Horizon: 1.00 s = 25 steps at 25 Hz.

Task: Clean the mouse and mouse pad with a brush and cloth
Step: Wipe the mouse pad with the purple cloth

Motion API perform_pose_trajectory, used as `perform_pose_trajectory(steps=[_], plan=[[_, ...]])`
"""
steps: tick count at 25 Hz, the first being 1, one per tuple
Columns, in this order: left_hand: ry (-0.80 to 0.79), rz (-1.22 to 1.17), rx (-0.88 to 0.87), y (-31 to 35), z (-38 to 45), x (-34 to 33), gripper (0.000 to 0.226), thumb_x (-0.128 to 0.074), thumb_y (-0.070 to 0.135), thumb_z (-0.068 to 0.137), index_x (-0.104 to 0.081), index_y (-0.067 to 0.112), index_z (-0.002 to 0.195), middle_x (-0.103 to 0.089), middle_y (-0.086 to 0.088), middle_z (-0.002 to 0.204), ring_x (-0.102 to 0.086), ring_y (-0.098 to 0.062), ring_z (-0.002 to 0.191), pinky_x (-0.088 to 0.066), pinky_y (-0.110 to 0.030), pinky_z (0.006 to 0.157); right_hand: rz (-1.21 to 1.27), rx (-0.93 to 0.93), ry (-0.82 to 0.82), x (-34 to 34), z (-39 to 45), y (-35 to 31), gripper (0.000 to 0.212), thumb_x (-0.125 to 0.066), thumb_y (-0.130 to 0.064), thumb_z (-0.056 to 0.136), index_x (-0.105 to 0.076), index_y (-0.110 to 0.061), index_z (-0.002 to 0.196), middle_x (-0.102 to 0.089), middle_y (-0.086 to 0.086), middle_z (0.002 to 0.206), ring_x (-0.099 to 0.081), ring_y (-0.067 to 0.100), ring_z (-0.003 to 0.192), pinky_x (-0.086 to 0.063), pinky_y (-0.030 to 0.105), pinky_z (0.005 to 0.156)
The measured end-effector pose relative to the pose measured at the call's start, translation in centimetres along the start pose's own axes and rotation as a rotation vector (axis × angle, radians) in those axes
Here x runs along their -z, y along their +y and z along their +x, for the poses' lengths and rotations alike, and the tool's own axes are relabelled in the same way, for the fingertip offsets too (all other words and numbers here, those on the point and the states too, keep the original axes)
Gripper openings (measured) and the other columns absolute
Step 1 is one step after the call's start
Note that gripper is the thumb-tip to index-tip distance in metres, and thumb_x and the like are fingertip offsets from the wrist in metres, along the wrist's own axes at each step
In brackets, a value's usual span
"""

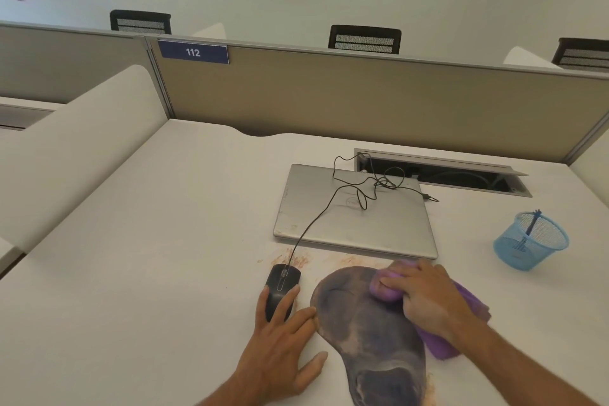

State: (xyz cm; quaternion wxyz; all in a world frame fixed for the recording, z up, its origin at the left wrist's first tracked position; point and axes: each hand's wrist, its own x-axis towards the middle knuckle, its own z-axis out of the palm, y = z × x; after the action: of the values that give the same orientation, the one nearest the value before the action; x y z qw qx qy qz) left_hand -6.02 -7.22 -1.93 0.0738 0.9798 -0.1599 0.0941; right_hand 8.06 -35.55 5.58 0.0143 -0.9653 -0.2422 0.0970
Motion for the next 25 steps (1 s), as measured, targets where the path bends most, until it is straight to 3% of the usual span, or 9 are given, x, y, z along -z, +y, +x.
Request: perform_pose_trajectory(steps=[2, 5, 7, 11, 13, 15, 18, 20, 25], plan=[[-0.010, 0.002, 0.009, -0.1, 0.1, -0.1, 0.057, -0.041, 0.074, 0.092, -0.055, 0.039, 0.135, -0.052, 0.018, 0.145, -0.028, -0.024, 0.148, -0.010, -0.069, 0.114, 0.043, 0.070, 0.042, 0.5, 1.3, -1.1, 0.062, -0.049, -0.017, 0.085, -0.039, -0.052, 0.136, -0.038, -0.022, 0.149, -0.035, 0.014, 0.120, -0.027, 0.035, 0.107], [-0.030, 0.029, 0.016, -0.1, 0.1, -0.1, 0.062, -0.040, 0.077, 0.092, -0.057, 0.038, 0.137, -0.054, 0.016, 0.145, -0.028, -0.027, 0.149, -0.012, -0.074, 0.111, -0.050, 0.223, -0.067, 0.4, 2.6, -3.9, 0.069, -0.050, -0.018, 0.087, -0.026, -0.051, 0.143, -0.022, -0.019, 0.159, -0.025, 0.019, 0.136, -0.019, 0.041, 0.114], [-0.036, 0.033, 0.024, 0.0, 0.0, -0.1, 0.062, -0.040, 0.077, 0.091, -0.058, 0.039, 0.136, -0.055, 0.017, 0.144, -0.029, -0.027, 0.149, -0.013, -0.076, 0.110, -0.114, 0.222, -0.114, -0.1, 2.5, -3.8, 0.071, -0.052, -0.018, 0.087, -0.024, -0.052, 0.144, -0.018, -0.018, 0.160, -0.021, 0.021, 0.141, -0.017, 0.045, 0.115], [-0.003, 0.045, 0.028, 0.1, 0.2, 0.1, 0.062, -0.040, 0.077, 0.092, -0.059, 0.038, 0.135, -0.056, 0.018, 0.142, -0.031, -0.028, 0.148, -0.012, -0.077, 0.108, -0.142, 0.151, -0.165, 1.0, 0.7, 1.9, 0.057, -0.049, -0.024, 0.090, -0.036, -0.053, 0.137, -0.030, -0.025, 0.153, -0.032, 0.017, 0.131, -0.028, 0.041, 0.106], [0.012, 0.045, 0.020, 0.1, 0.2, 0.1, 0.061, -0.040, 0.076, 0.092, -0.060, 0.037, 0.134, -0.057, 0.018, 0.141, -0.030, -0.029, 0.148, -0.009, -0.077, 0.110, -0.212, 0.132, -0.191, 2.4, 0.0, 4.2, 0.037, -0.041, -0.037, 0.092, -0.047, -0.051, 0.126, -0.046, -0.028, 0.140, -0.039, 0.014, 0.115, -0.033, 0.039, 0.093], [0.020, 0.056, 0.013, 0.1, 0.2, 0.1, 0.060, -0.041, 0.075, 0.092, -0.061, 0.036, 0.134, -0.057, 0.017, 0.142, -0.026, -0.029, 0.150, -0.008, -0.078, 0.110, -0.206, 0.137, -0.148, 2.9, -0.1, 4.4, 0.038, -0.037, -0.037, 0.087, -0.050, -0.051, 0.119, -0.052, -0.029, 0.129, -0.040, 0.011, 0.102, -0.034, 0.036, 0.086], [0.013, 0.064, 0.007, 0.2, 0.2, 0.2, 0.060, -0.043, 0.073, 0.092, -0.061, 0.035, 0.135, -0.057, 0.016, 0.142, -0.024, -0.029, 0.151, -0.008, -0.077, 0.111, 0.013, 0.182, -0.045, 1.6, 0.3, 1.2, 0.056, -0.047, -0.023, 0.088, -0.040, -0.056, 0.132, -0.041, -0.032, 0.142, -0.034, 0.006, 0.110, -0.030, 0.032, 0.098], [0.010, 0.067, -0.004, 0.2, 0.2, 0.2, 0.059, -0.043, 0.072, 0.092, -0.061, 0.035, 0.135, -0.057, 0.016, 0.142, -0.025, -0.028, 0.151, -0.007, -0.075, 0.112, 0.003, 0.278, -0.084, 0.0, 0.4, -1.0, 0.062, -0.048, -0.020, 0.090, -0.031, -0.054, 0.139, -0.034, -0.028, 0.150, -0.033, 0.011, 0.121, -0.026, 0.035, 0.103], [-0.005, 0.070, 0.012, 0.3, 0.2, 0.5, 0.059, -0.040, 0.073, 0.094, -0.061, 0.035, 0.135, -0.057, 0.016, 0.141, -0.025, -0.028, 0.150, -0.009, -0.074, 0.112, -0.050, 0.175, -0.142, -0.8, -1.7, 2.8, 0.056, -0.050, -0.028, 0.092, -0.033, -0.056, 0.137, -0.036, -0.030, 0.148, -0.036, 0.011, 0.117, -0.028, 0.033, 0.096]])
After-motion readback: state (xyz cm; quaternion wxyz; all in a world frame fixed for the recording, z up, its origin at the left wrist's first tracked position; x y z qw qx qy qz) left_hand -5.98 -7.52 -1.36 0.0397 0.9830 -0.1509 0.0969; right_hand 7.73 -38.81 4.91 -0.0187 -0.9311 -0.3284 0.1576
